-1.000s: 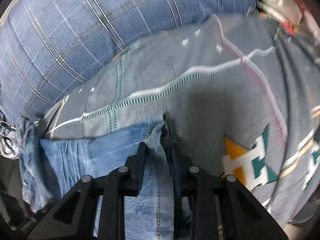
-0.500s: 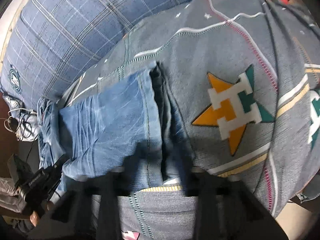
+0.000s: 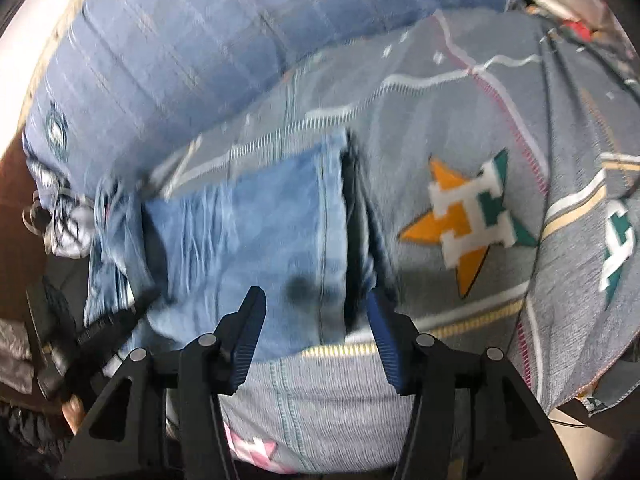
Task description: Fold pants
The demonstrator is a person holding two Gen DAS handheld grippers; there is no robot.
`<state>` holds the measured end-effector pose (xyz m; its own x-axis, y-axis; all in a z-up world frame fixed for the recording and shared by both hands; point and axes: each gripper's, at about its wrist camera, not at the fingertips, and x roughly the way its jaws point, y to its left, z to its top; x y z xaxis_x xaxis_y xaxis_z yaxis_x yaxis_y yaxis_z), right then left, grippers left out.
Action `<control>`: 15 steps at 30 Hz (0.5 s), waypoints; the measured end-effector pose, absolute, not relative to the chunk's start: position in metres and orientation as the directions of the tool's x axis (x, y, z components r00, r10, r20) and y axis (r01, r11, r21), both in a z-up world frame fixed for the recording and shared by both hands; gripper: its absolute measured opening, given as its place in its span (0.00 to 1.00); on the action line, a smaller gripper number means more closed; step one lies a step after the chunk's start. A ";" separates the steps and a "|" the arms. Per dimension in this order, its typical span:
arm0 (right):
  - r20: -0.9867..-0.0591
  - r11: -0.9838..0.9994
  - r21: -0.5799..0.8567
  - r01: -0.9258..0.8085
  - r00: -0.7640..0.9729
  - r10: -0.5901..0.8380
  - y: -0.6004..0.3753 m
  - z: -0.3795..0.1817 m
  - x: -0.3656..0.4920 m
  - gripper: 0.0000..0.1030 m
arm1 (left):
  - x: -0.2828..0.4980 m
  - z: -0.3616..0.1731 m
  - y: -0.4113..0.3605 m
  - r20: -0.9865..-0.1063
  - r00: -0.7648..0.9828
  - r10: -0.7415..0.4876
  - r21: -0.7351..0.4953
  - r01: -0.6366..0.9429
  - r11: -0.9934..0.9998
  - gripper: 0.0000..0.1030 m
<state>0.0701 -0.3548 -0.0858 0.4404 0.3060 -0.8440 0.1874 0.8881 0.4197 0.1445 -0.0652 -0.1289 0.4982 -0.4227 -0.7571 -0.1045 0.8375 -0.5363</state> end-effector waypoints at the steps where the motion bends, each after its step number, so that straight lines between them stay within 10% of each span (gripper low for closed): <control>1: -0.847 0.883 0.433 0.180 0.417 0.330 -0.354 -0.091 0.071 0.46 | 0.144 -0.128 -0.066 -0.758 0.499 -0.421 -0.534 -0.103 0.839 0.08; 8: -0.872 0.885 0.425 0.190 0.350 0.344 -0.349 -0.106 0.080 0.12 | 0.144 -0.131 -0.068 -0.764 0.501 -0.407 -0.515 -0.092 0.852 0.08; 15: -0.784 0.927 0.315 0.203 0.606 0.134 -0.367 -0.047 0.051 0.03 | 0.121 -0.092 -0.074 -0.650 0.620 -0.440 -0.553 0.011 0.833 0.08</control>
